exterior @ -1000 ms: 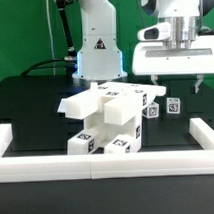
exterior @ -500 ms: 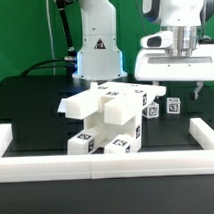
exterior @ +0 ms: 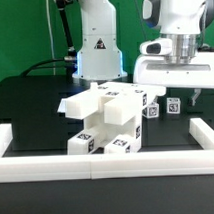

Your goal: Assemble chair

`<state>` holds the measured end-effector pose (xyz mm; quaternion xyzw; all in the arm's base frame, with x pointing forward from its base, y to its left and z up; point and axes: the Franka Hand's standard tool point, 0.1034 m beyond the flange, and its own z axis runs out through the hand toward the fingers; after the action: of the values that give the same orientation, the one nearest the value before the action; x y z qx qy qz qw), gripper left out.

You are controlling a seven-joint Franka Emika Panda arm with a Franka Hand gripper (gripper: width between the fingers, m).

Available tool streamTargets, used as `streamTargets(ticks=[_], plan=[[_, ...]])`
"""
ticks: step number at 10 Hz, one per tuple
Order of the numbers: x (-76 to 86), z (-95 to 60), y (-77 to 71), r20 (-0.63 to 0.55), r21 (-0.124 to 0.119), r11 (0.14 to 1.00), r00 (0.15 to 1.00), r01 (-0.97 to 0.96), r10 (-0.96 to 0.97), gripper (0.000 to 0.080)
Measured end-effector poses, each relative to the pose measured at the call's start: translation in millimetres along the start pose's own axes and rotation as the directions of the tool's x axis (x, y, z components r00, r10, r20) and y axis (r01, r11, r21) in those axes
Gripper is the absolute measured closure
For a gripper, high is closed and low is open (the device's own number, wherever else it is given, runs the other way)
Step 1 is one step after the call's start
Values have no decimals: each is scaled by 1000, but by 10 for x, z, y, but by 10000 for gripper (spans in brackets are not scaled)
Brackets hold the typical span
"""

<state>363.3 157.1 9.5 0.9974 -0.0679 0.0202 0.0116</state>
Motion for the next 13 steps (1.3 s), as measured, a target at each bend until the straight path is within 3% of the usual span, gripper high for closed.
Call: streamTargets(ticks=[3,4,5,6,10,13], plan=[[32,35,-4,0,-3,1000,1000,-2,2,197],[31,39,-3,0,-4,1000,1000,-1,1,372],[31,39,-3,0,-4,1000,1000,-1,1,372],[31,40,-3,1,-4,1000,1000,-1,1,524],[30,16,4,4,-2,1000,1000,4,-4,524],[8,-326,-44,47,35,999,999,-5,3,524]])
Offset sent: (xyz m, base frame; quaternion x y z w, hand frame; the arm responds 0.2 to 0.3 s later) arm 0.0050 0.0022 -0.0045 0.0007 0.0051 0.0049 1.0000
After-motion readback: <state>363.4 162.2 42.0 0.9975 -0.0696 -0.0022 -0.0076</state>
